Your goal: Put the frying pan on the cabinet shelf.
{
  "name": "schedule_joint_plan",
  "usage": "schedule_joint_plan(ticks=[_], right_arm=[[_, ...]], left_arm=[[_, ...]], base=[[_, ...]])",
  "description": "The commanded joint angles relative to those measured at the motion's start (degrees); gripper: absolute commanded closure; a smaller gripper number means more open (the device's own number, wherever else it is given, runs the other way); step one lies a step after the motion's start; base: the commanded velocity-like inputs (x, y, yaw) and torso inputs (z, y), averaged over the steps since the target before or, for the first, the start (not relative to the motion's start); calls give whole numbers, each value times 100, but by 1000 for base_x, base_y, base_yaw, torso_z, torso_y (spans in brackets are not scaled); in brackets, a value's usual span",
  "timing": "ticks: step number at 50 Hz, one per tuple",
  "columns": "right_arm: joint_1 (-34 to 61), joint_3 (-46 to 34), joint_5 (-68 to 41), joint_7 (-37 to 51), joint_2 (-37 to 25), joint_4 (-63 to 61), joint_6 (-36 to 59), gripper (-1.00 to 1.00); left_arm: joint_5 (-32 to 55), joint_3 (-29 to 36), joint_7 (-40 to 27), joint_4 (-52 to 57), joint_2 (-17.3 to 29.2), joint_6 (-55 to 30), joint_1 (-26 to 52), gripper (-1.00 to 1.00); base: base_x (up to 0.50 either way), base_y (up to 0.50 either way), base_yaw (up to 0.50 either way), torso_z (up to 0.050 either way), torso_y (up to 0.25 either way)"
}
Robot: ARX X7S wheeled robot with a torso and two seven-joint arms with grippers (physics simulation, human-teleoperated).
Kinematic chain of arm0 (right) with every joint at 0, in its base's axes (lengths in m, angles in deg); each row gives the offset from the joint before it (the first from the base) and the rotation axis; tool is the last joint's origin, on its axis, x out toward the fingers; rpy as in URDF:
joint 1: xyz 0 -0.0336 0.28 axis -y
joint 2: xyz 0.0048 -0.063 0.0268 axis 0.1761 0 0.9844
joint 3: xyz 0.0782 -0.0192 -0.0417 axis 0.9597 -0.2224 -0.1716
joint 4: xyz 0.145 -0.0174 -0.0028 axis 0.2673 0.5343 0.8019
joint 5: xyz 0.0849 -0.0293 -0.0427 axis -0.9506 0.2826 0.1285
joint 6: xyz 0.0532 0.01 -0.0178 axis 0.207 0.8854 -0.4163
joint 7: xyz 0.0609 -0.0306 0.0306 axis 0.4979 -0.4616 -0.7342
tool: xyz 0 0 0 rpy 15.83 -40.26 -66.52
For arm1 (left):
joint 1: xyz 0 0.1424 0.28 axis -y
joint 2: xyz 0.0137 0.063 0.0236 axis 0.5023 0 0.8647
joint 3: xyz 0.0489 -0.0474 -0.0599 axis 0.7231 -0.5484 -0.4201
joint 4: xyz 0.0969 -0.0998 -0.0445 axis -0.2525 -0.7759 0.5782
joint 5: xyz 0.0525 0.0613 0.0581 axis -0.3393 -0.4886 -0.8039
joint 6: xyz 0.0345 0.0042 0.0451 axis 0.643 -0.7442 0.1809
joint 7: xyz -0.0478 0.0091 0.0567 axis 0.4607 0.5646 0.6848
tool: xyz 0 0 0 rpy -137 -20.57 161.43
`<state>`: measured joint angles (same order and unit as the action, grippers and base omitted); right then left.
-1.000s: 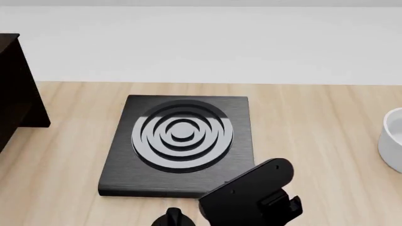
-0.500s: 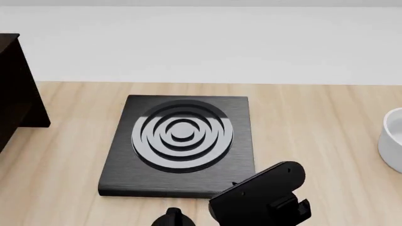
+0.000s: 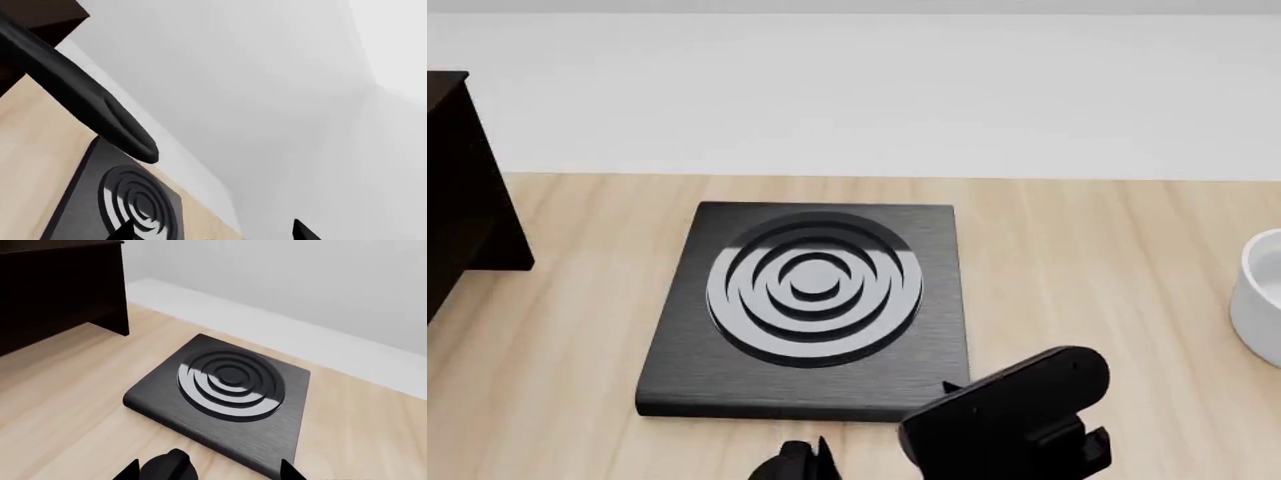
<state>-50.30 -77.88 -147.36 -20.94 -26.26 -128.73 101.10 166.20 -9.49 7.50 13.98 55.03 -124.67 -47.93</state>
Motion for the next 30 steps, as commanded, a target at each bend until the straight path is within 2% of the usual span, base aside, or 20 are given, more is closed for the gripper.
schedule_joint_plan(ticks=[1, 5, 12, 14, 21, 30], right_arm=[[-178, 138, 76, 22, -75, -25, -212, -100], [-213, 209, 88, 47, -84, -6, -291, -100], [-325, 263, 233, 41, -78, 33, -450, -100], [-360, 241, 295, 23, -74, 51, -475, -100], [-435, 292, 429, 13, -44, 124, -632, -100], [-544, 363, 535, 65, 17, 184, -805, -100]], left_arm=[[-961, 92, 500, 730, 35, -383, -126, -100], [-1660, 200, 730, 1043, 111, -589, -130, -100], [-2370, 323, 745, 1492, 157, -691, -3, -100], [-2798, 458, 913, 1592, 208, -792, 0, -100], [-3419, 802, 1023, 1868, 247, -953, -23, -100], [-4776, 1583, 1339, 2164, 416, -1050, -21, -100]], base=[[0, 0, 0, 0, 0], [0, 0, 0, 0, 0], [0, 0, 0, 0, 0], [0, 0, 0, 0, 0], [0, 0, 0, 0, 0], [0, 0, 0, 0, 0]])
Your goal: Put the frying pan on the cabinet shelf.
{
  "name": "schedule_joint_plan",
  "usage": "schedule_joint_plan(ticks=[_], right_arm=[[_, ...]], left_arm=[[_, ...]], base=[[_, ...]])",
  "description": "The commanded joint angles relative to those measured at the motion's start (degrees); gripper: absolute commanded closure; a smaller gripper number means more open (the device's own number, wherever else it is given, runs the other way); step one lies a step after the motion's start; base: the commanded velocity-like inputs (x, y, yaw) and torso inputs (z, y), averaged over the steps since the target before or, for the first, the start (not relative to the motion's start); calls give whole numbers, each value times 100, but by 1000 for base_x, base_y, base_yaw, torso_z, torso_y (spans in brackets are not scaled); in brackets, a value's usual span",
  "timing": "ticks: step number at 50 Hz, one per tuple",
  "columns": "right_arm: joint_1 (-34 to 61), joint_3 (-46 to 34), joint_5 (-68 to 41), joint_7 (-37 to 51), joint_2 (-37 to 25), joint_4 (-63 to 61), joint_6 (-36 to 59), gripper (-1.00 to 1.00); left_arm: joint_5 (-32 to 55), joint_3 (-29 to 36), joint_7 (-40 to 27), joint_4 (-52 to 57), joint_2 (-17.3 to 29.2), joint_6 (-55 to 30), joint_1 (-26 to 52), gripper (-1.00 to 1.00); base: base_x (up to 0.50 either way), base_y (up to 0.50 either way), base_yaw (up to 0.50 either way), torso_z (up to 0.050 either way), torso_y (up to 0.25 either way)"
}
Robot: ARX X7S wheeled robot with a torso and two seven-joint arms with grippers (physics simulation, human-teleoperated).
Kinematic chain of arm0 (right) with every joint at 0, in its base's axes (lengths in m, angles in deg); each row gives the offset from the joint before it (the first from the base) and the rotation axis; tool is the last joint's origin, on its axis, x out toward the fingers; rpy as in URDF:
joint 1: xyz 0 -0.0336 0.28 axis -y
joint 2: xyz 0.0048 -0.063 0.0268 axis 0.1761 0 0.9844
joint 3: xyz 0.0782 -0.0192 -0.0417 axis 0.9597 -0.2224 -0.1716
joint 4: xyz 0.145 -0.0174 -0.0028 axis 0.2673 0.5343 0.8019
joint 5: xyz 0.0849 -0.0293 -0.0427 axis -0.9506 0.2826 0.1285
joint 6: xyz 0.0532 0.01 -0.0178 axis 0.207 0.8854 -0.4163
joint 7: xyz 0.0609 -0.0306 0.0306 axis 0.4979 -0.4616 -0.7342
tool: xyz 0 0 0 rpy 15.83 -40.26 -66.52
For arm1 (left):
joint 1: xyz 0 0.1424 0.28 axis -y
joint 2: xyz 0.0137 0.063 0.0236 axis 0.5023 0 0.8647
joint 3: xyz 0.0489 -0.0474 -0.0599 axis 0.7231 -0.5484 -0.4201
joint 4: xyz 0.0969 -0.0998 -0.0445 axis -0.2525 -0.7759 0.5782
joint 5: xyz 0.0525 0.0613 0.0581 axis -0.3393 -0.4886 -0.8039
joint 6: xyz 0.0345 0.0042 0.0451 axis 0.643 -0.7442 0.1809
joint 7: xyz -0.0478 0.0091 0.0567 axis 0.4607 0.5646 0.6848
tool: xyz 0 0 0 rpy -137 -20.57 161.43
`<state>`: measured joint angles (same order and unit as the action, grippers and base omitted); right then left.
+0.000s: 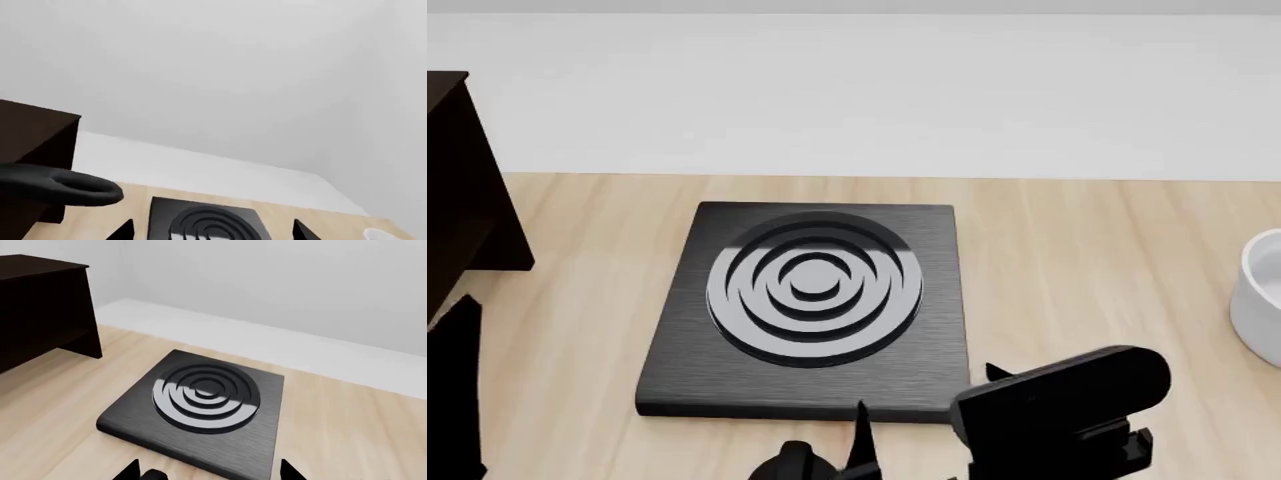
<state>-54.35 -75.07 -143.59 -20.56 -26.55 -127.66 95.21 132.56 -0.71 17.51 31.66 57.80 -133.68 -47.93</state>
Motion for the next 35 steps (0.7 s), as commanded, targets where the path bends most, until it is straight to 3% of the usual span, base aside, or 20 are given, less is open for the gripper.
schedule_joint_plan(ticks=[1, 6, 13, 16, 24, 35], right_arm=[[-152, 90, 197, 42, 53, 91, -243, -100], [-224, 123, 434, 145, 73, 168, -356, -100], [-363, 195, 655, 185, 56, 259, -536, -100], [-411, 229, 729, 248, 50, 270, -586, -100], [-627, 263, 1224, 424, -79, 181, -790, -100], [-1061, 686, 1375, 334, -107, 193, -1441, -100]], left_arm=[[-1489, 731, 353, 383, 94, -91, -52, -100], [-2175, 1237, 352, 486, 158, -31, -61, -100], [-3687, 2440, 482, 409, 461, 443, -131, -100], [-3802, 2620, 482, 314, 414, 513, -126, -100], [-4092, 2726, 349, -49, 396, 649, -201, -100], [-3730, 2337, 245, -352, 208, 550, -29, -100]], base=[[0, 0, 0, 0, 0], [0, 0, 0, 0, 0], [0, 0, 0, 0, 0], [0, 0, 0, 0, 0], [0, 0, 0, 0, 0], [0, 0, 0, 0, 0]])
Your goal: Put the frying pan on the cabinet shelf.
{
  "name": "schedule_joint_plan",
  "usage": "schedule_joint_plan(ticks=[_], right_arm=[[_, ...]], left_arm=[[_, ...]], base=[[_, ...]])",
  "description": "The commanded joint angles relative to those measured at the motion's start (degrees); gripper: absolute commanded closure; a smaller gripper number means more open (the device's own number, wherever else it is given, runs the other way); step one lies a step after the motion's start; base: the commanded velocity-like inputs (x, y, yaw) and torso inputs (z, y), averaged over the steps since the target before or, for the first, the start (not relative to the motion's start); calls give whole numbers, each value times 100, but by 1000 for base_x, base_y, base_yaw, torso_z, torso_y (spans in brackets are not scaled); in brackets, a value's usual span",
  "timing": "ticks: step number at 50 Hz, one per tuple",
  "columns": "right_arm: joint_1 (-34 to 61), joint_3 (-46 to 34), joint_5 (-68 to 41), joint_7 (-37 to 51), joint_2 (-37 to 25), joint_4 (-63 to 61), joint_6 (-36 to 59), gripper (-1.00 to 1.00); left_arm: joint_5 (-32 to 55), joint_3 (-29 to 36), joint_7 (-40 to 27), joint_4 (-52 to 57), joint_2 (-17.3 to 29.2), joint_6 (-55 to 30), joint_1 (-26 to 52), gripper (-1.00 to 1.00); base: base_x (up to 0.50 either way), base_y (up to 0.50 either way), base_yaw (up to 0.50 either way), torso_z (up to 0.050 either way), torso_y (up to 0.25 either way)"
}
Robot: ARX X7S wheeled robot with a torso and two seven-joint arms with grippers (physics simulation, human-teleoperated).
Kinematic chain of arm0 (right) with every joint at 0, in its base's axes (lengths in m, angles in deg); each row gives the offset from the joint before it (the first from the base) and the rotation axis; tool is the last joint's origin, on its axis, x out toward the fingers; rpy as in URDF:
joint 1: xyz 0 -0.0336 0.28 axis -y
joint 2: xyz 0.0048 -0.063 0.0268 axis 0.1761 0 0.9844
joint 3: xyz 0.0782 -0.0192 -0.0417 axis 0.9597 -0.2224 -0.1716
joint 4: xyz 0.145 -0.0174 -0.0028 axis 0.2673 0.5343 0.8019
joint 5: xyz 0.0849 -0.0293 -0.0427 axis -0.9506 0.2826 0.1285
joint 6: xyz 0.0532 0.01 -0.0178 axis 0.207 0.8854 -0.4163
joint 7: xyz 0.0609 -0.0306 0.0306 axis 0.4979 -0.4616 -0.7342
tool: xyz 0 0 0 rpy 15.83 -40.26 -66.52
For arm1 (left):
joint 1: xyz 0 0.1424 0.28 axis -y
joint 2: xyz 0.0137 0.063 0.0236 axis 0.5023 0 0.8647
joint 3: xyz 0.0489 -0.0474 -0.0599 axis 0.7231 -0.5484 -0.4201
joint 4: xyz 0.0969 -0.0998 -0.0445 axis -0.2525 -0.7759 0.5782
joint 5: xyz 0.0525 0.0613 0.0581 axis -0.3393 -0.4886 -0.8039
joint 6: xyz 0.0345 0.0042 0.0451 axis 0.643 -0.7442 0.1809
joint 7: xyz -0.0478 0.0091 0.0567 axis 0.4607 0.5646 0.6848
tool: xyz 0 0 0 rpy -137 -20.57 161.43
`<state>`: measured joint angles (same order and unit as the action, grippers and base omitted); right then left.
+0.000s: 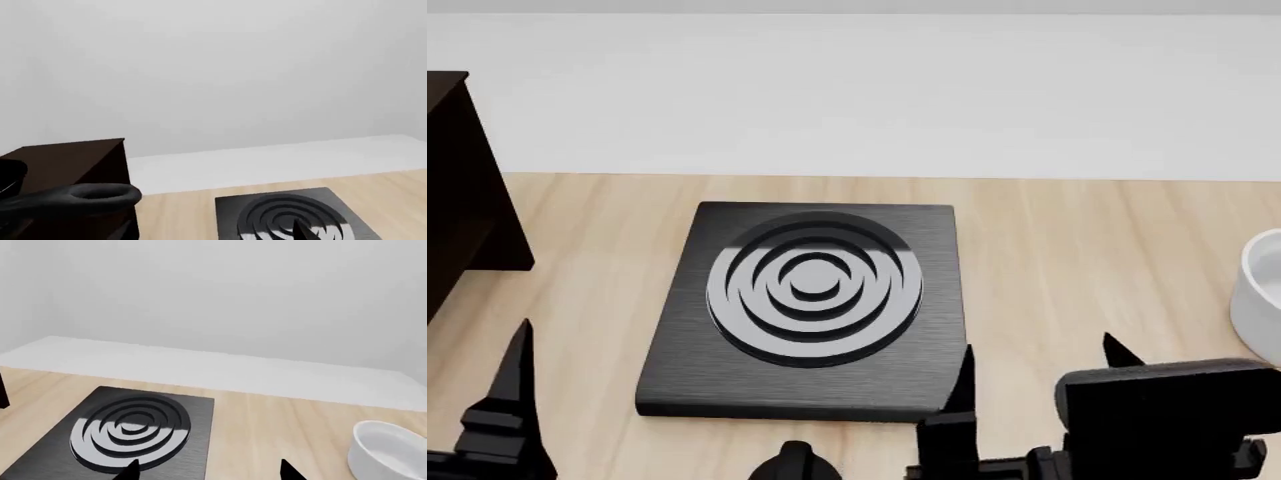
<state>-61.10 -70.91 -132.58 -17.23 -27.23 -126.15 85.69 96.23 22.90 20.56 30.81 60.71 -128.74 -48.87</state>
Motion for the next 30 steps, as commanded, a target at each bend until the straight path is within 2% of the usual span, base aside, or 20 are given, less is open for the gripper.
schedule_joint_plan(ticks=[1, 16, 24, 30], right_arm=[[-472, 319, 301, -8, -32, 45, -580, -100], [-1383, 806, 543, 4, -215, -43, -1205, -100], [-1694, 1123, 443, 110, -373, -169, -1308, -100], [-1813, 1045, 580, -21, -413, -79, -1350, -100]], left_arm=[[-59, -79, -62, -287, -85, 55, 72, -100], [18, -453, -168, -253, 104, 21, -98, -100], [-40, -374, -145, -263, 108, 110, -181, -100], [-199, -257, -88, -357, 112, 285, -300, -100]], base=[[0, 0, 0, 0, 0], [0, 0, 0, 0, 0], [0, 0, 0, 0, 0], [0, 0, 0, 0, 0]])
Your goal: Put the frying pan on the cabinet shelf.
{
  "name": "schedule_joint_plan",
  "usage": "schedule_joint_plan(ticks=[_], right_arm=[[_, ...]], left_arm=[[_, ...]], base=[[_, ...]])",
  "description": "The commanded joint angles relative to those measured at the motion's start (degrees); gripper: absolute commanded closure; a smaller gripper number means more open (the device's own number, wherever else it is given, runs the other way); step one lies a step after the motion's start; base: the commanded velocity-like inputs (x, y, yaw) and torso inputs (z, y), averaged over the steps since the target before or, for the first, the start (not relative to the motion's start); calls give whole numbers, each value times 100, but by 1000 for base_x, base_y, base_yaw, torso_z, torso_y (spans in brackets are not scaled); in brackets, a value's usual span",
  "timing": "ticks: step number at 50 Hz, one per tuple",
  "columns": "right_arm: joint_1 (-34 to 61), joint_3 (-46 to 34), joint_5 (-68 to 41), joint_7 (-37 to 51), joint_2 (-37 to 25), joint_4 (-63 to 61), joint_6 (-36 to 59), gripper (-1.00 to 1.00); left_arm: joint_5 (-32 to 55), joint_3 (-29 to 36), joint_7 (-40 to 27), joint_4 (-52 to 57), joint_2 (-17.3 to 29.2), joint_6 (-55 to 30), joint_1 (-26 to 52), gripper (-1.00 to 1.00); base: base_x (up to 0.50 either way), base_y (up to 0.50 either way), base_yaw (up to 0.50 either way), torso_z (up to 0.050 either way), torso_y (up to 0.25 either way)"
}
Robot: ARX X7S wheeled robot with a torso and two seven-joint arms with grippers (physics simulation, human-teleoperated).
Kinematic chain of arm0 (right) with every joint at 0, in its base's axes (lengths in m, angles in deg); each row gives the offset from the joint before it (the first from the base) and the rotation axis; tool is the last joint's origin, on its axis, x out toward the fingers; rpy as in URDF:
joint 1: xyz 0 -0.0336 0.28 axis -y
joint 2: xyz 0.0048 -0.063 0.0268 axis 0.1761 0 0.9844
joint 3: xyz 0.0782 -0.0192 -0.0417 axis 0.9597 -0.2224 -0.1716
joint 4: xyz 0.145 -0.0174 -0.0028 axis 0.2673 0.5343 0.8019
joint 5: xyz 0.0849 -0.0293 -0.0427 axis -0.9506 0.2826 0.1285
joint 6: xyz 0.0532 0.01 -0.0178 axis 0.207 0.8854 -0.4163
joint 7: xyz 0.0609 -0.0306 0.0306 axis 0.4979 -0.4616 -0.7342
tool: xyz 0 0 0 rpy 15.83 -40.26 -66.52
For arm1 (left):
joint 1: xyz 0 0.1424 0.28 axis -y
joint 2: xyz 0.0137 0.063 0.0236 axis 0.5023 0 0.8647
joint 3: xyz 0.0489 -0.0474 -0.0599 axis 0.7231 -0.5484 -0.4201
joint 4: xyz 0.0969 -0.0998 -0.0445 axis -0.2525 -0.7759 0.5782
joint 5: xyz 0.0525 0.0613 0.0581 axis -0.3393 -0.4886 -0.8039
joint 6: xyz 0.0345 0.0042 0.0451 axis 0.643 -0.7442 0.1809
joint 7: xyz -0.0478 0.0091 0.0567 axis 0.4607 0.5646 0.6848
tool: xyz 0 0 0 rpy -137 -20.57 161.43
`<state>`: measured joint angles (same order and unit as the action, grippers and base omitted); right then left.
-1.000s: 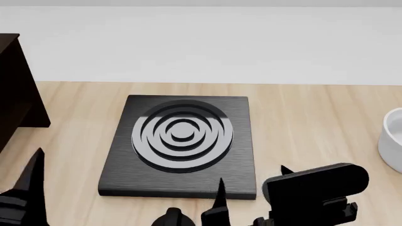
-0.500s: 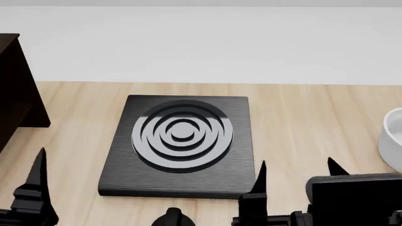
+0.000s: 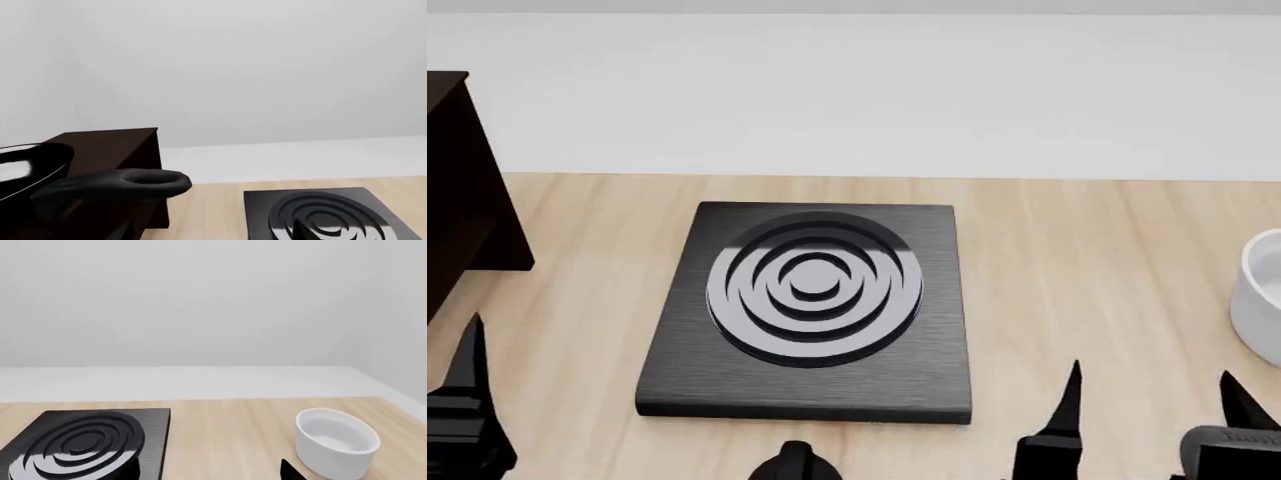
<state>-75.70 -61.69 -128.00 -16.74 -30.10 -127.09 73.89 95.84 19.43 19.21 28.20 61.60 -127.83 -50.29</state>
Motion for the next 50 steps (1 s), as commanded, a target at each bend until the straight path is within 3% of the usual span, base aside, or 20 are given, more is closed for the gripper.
schedule_joint_plan(ticks=[1, 19, 43, 50], right_arm=[[-370, 104, 161, -107, -103, 55, -210, -100], [-575, -19, 436, -437, 8, 407, -521, -100], [-575, -85, 526, -445, -6, 447, -515, -100], [-222, -31, 247, -265, -160, 263, -150, -100]], left_arm=[[-213, 126, 57, -124, 22, 238, -195, -100], [-568, 288, 376, -701, -49, 989, -609, -100], [-576, 324, 458, -1001, -76, 1154, -738, -100], [-212, 144, 279, -759, -10, 685, -371, -100]], base=[[0, 0, 0, 0, 0], [0, 0, 0, 0, 0], [0, 0, 0, 0, 0], [0, 0, 0, 0, 0]])
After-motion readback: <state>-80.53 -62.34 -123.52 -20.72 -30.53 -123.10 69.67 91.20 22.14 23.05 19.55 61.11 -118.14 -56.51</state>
